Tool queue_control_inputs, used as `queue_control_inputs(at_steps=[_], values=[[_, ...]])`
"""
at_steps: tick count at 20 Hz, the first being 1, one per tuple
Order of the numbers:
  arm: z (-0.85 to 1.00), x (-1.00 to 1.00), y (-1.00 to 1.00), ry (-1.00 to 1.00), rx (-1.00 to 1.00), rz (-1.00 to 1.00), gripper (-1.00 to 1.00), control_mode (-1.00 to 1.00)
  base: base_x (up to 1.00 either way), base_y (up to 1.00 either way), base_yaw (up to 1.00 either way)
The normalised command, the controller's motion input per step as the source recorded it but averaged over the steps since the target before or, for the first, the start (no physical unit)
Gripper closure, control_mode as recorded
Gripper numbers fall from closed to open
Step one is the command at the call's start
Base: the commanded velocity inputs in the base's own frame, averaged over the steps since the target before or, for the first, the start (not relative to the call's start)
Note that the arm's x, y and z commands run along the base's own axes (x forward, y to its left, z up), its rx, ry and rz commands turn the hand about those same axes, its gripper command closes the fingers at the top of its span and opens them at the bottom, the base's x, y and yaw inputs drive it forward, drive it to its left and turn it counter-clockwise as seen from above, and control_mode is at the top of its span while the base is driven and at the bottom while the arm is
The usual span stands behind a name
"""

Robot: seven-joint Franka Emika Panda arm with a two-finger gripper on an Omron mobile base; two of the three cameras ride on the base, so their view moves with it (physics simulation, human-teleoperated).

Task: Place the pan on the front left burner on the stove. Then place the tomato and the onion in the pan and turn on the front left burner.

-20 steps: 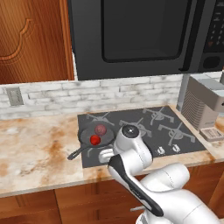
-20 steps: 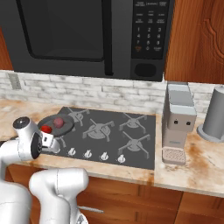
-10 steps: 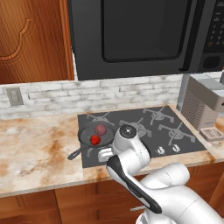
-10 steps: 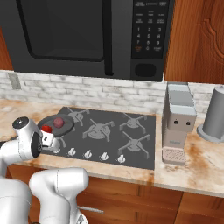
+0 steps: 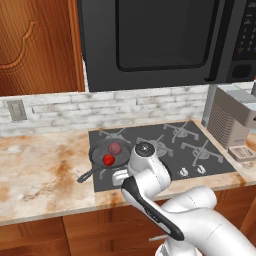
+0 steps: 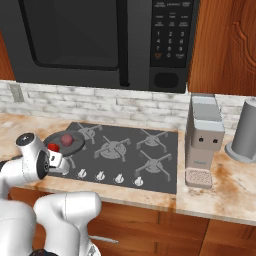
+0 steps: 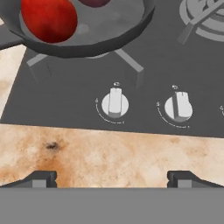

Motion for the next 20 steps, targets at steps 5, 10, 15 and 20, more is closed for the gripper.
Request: queue_control_inputs(at_steps=[5, 10, 15, 20], values=[[-0.39, 0.06, -0.18, 0.00, 0.08, 0.00, -1.00, -1.00, 0.00, 0.00, 0.00], [-0.46, 0.12, -0.19, -0.01, 0.05, -0.01, -1.00, -1.00, 0.00, 0.00, 0.00], [-0.55, 0.14, -0.15, -0.13, 0.00, -0.06, -1.00, -1.00, 0.00, 0.00, 0.00], [-0.48, 0.00, -0.23, -0.19, 0.00, -0.07, -1.00, -1.00, 0.00, 0.00, 0.00]])
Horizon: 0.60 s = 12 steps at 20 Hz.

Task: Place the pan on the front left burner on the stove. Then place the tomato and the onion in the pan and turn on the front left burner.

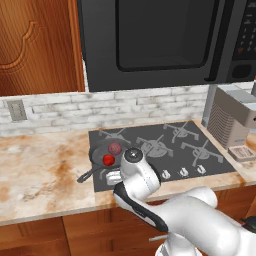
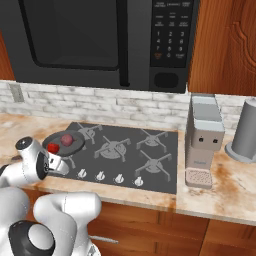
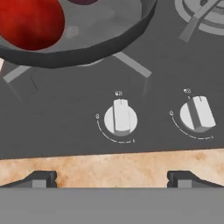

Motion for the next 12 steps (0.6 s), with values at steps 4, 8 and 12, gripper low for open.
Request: queue_control_inputs(at_steps=[4, 8, 12], values=[[-0.32, 0.00, -0.44, -0.12, 0.03, -0.01, -1.00, -1.00, 0.00, 0.00, 0.00], [-0.26, 0.00, -0.50, -0.09, 0.04, 0.00, -1.00, -1.00, 0.00, 0.00, 0.00], [-0.34, 0.00, -0.51, -0.05, 0.06, 0.00, -1.00, -1.00, 0.00, 0.00, 0.00]])
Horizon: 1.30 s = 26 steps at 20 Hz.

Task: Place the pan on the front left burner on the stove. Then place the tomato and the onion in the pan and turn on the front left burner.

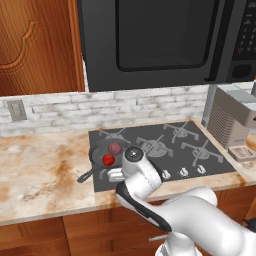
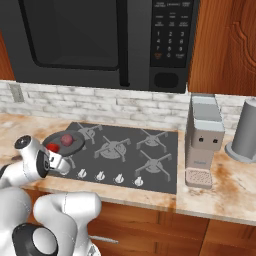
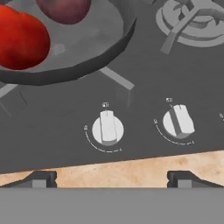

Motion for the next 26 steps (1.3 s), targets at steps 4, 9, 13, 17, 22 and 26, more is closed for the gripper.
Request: queue_control_inputs(at_steps=[4, 9, 13, 17, 22, 26], values=[[-0.57, 0.00, -0.38, 0.00, 0.06, 0.00, -1.00, -1.00, 0.00, 0.00, 0.00], [-0.69, 0.04, -0.11, 0.00, 0.03, 0.00, -1.00, -1.00, 0.00, 0.00, 0.00], [-0.50, 0.10, -0.11, -0.06, 0.01, 0.00, -1.00, -1.00, 0.00, 0.00, 0.00], [-0.40, 0.04, -0.36, -0.10, 0.01, 0.00, -1.00, -1.00, 0.00, 0.00, 0.00], [-0.24, 0.00, -0.47, -0.14, 0.04, 0.00, -1.00, -1.00, 0.00, 0.00, 0.00], [-0.30, 0.00, -0.45, -0.11, 0.03, 0.00, -1.00, -1.00, 0.00, 0.00, 0.00]])
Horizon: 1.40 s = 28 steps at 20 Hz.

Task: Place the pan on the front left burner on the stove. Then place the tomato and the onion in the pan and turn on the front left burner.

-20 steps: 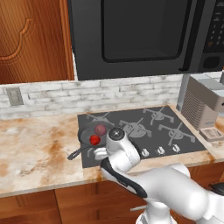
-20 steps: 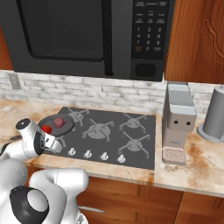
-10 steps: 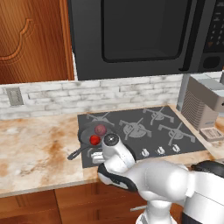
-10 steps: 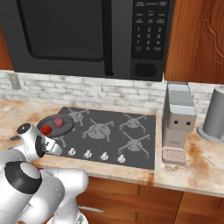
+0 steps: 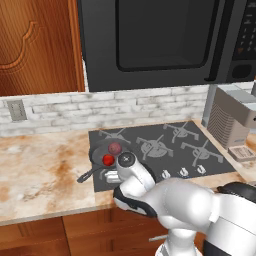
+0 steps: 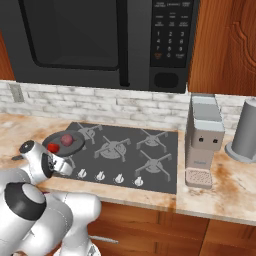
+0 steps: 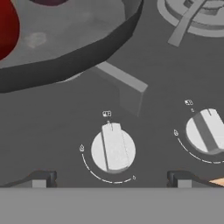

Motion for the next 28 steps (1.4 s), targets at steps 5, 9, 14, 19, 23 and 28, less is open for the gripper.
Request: queue_control_inputs(at_steps=[5, 9, 14, 19, 23, 28], values=[[-0.52, 0.00, -0.52, -0.07, 0.01, 0.00, -1.00, -1.00, 0.00, 0.00, 0.00], [-0.65, 0.00, -0.50, -0.04, 0.01, 0.00, -1.00, -1.00, 0.00, 0.00, 0.00], [-0.63, 0.00, -0.31, -0.03, 0.00, 0.00, -1.00, -1.00, 0.00, 0.00, 0.00], [-0.54, 0.00, -0.22, -0.04, 0.00, 0.00, 1.00, -1.00, 0.00, 0.00, 0.00], [-0.59, 0.00, -0.54, -0.06, 0.00, 0.00, 1.00, -1.00, 0.00, 0.00, 0.00], [-0.61, 0.00, -0.60, -0.06, 0.01, 0.00, 1.00, -1.00, 0.00, 0.00, 0.00]])
